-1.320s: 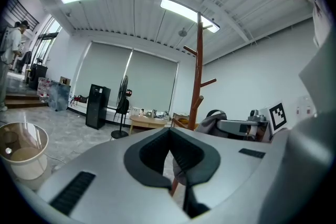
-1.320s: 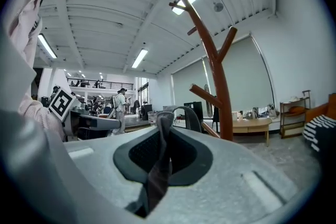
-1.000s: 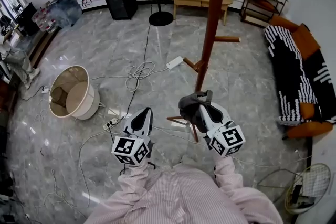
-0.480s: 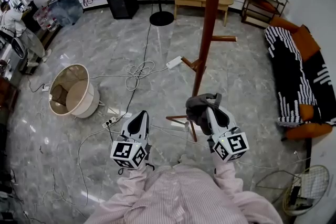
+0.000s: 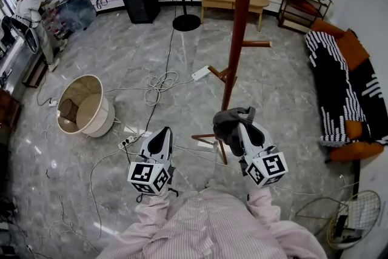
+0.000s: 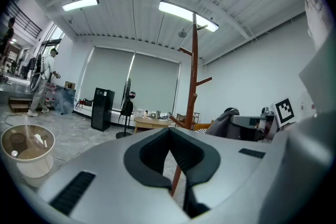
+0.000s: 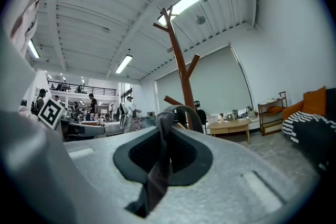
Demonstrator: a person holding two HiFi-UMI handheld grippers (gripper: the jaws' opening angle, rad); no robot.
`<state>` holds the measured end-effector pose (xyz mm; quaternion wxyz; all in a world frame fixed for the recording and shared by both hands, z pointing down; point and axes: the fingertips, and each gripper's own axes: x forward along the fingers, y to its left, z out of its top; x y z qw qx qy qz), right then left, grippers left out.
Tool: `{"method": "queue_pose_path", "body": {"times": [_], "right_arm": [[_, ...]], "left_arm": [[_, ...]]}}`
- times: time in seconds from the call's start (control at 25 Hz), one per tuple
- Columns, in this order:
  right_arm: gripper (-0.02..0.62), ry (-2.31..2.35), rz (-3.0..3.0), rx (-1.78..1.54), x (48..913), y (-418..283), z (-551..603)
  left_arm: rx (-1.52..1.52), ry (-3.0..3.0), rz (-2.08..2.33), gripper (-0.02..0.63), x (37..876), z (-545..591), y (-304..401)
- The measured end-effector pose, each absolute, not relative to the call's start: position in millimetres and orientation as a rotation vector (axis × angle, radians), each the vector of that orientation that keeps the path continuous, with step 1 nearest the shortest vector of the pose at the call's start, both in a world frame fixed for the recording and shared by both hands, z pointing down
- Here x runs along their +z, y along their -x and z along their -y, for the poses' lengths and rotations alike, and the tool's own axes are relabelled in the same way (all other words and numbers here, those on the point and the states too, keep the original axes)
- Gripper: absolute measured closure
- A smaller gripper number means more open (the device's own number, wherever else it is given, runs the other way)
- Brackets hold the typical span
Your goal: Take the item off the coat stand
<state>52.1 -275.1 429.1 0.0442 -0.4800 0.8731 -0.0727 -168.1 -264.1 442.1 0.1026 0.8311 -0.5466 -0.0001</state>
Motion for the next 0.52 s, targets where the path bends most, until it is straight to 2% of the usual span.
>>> {"method": "queue_pose_path", "body": {"times": [0.52], "right_arm": [[0.571,1.495,-2.656,-0.217,426.9,-52.5,271.3]], "left_arm": [[-0.003,-2.474,1.599,0.604,437.9,264.1,169.3]]}}
